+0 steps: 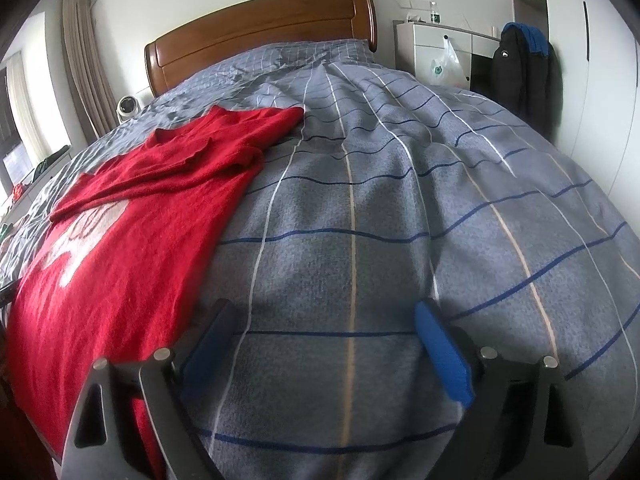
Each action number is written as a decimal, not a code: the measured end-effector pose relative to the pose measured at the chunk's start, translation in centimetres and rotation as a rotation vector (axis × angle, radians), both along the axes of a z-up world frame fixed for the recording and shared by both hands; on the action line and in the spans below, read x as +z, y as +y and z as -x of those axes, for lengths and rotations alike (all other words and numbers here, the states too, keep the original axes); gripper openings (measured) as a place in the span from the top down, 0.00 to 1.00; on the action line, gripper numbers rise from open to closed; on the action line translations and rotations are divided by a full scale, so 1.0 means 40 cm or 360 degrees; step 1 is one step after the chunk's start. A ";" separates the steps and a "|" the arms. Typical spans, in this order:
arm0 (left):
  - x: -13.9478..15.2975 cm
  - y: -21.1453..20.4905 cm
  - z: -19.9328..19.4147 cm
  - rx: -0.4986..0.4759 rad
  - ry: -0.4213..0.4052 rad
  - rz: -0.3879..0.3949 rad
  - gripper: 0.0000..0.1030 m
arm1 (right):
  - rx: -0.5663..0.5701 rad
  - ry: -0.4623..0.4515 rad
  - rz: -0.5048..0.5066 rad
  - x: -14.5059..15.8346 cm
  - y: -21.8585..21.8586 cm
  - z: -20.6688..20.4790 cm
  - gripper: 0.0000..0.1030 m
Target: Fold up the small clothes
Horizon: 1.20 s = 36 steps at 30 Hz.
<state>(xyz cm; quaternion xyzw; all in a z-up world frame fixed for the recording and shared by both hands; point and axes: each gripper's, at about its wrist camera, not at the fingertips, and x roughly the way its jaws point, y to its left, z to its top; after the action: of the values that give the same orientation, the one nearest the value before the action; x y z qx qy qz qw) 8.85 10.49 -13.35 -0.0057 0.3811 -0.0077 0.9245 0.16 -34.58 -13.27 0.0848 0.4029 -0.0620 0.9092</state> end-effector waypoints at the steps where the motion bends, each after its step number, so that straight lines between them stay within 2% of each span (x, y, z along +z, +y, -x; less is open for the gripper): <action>1: 0.000 0.000 0.000 0.0000 0.0000 0.0000 0.00 | 0.0000 -0.0001 0.0002 0.000 0.001 0.000 0.12; 36: -0.003 0.001 -0.001 0.0002 0.0002 -0.0014 0.00 | 0.0001 0.0002 0.0037 -0.003 0.007 -0.004 0.10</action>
<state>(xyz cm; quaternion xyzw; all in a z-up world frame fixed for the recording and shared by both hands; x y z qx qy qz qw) 8.90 10.54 -13.47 -0.0019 0.3818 -0.0055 0.9242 0.31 -34.29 -13.38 0.0740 0.4028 -0.0666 0.9099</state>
